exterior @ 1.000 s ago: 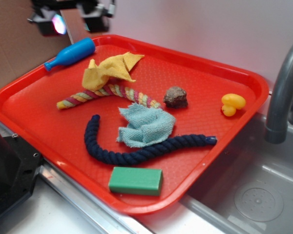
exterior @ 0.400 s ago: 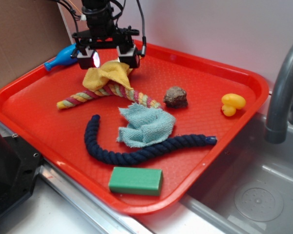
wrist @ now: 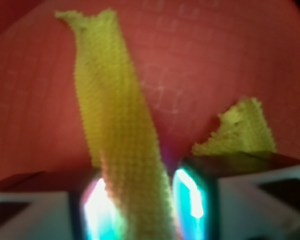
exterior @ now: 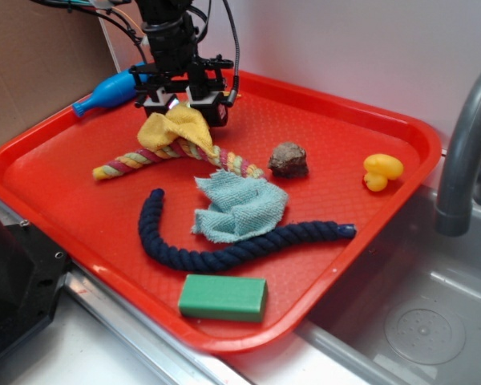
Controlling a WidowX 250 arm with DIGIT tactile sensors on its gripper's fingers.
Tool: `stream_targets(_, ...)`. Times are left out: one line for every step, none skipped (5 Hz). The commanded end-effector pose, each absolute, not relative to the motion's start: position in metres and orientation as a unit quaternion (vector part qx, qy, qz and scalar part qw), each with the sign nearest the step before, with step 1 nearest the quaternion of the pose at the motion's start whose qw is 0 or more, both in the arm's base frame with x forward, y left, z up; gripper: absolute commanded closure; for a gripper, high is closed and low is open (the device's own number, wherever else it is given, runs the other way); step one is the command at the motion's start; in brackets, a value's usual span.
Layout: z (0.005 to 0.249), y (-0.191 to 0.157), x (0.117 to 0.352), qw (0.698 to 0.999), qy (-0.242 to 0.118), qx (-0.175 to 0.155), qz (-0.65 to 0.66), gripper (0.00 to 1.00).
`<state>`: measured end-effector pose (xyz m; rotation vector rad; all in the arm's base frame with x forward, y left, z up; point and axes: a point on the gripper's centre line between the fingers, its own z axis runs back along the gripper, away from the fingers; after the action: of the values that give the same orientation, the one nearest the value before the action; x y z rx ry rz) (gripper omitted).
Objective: Grab the yellow cloth.
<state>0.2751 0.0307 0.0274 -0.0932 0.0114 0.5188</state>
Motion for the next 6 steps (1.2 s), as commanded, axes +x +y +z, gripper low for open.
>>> stream_targets(0.045, 0.045, 0.273, 0.968, -0.01, -0.029, 0.25, 1.0)
stream_targets(0.072, 0.044, 0.265, 0.975, -0.002, 0.003, 0.224, 1.0)
stream_targets(0.122, 0.028, 0.245, 0.979, -0.021, 0.031, 0.199, 1.0)
stream_targets(0.171, 0.005, 0.222, 0.985, -0.046, 0.041, 0.164, 1.0)
stream_targets(0.221, -0.015, 0.213, 0.99, -0.05, 0.031, 0.128, 1.0)
stream_targets(0.26, -0.017, 0.206, 0.993, -0.039, 0.002, 0.109, 1.0)
